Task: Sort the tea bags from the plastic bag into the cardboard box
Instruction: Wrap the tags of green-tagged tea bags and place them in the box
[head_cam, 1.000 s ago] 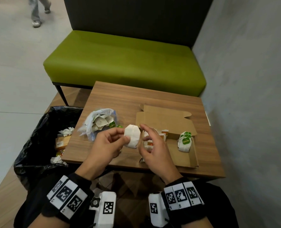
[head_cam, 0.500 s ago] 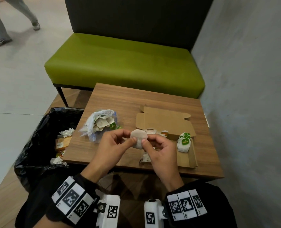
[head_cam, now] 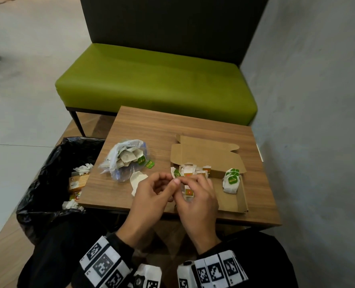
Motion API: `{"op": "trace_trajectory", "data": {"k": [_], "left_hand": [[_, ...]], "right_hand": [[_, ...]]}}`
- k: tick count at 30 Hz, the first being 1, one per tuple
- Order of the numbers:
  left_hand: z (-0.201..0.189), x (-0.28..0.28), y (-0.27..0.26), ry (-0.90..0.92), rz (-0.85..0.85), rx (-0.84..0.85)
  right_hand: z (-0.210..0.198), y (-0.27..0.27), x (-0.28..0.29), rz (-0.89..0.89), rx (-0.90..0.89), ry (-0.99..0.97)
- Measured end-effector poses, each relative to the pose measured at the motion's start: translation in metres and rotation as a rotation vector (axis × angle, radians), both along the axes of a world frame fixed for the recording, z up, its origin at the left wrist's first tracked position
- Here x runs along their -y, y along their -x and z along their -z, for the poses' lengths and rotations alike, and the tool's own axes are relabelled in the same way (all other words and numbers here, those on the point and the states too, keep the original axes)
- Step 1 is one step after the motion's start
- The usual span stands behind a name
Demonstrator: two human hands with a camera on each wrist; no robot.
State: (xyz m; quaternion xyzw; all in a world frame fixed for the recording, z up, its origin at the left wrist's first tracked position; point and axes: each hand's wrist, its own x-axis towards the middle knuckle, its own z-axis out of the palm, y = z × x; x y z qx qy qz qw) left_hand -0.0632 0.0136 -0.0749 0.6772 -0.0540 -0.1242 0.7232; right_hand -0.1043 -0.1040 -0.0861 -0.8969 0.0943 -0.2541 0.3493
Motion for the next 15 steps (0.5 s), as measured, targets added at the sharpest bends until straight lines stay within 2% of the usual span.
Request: {"op": "trace_trajectory", "data": {"k": [3, 5, 7, 10, 15], "left_hand": [[0.003, -0.002, -0.002, -0.030, -0.007, 0.003], [0.006, -0.003, -0.004, -0.071, -0.019, 0.020], [0.006, -0.004, -0.007, -0.108, -0.019, 0.041], [0.006, -0.002, -0.009, -0.151, 0.037, 0.069], [0.008, 0.003, -0.010, -0.247, 0.153, 0.135]], "right_hand": [[-0.001, 0.001, 0.005, -0.078, -0.064, -0.101], [-0.004, 0.002, 0.009, -0.129, -0.085, -0.255], [-0.006, 0.002, 0.017, -0.113, -0.083, -0.423], [-0.009, 0.000, 0.031, -0.070, -0.116, -0.570], [-0.013, 0.002, 0.045, -0.142, -0.234, -0.680]]}}
